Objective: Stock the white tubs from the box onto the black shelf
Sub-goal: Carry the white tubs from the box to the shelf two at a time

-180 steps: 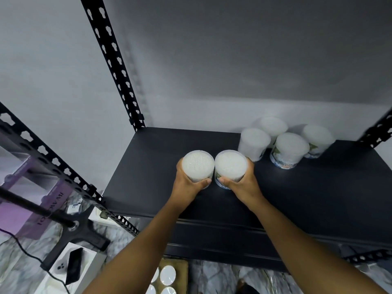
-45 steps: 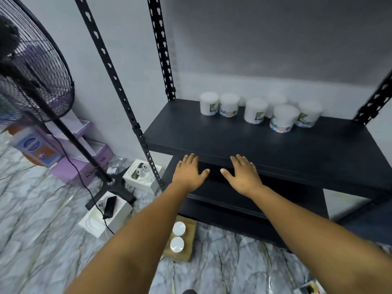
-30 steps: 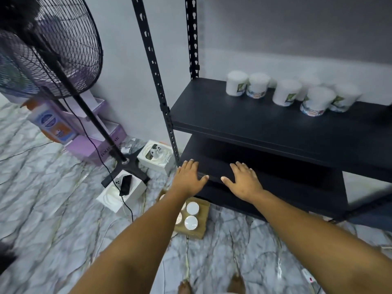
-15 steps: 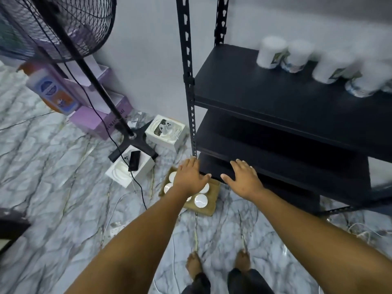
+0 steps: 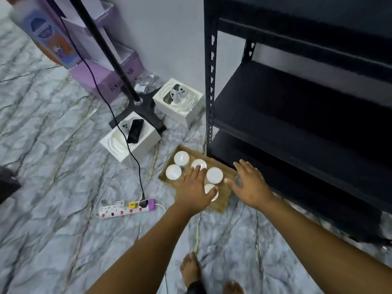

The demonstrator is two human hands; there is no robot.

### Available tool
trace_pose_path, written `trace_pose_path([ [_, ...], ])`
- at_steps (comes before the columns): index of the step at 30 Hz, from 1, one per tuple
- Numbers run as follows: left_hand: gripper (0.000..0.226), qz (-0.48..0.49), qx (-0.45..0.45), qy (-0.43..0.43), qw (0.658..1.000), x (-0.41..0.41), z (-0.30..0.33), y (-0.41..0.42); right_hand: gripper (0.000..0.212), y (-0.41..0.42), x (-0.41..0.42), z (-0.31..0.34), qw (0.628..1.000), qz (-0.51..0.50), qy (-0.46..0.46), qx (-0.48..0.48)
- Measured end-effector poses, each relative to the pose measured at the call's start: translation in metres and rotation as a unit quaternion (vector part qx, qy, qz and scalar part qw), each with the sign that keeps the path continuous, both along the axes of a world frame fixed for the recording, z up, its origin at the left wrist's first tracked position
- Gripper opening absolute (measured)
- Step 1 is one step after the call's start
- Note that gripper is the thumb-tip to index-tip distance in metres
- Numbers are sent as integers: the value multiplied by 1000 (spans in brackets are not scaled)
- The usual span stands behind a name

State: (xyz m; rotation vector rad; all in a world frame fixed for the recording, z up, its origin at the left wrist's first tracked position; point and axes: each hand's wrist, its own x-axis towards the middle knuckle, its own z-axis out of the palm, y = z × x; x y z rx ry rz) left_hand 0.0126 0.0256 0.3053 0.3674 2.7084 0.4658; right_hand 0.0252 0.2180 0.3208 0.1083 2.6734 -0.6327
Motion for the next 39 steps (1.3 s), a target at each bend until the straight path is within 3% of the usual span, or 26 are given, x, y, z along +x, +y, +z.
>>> trace_pose_path([
  [11, 79, 22, 3, -21, 1000, -19, -264, 4, 75, 9, -40, -261, 999, 26, 30, 0],
  [16, 75, 14, 31, 2, 999, -22, -336, -6, 85, 11, -53, -342, 995, 1, 30, -90],
  [23, 92, -9, 60, -34, 998, -28, -400, -13, 92, 16, -71, -417, 992, -9, 5, -124],
  [26, 100, -46, 35, -6, 998, -31, -419, -10, 98, 19, -81, -438, 993, 0, 1, -116],
  [29, 106, -85, -14, 39, 996, -33, -426, -9, 105, 17, -92, -443, 994, 19, 4, -108],
  [35, 111, -95, -66, 22, 993, -41, -437, -2, 118, 16, -108, -456, 994, 46, -6, -101],
  [39, 103, -95, -57, 50, 993, -44, -441, -1, 116, 14, -111, -460, 995, 39, 2, -97],
])
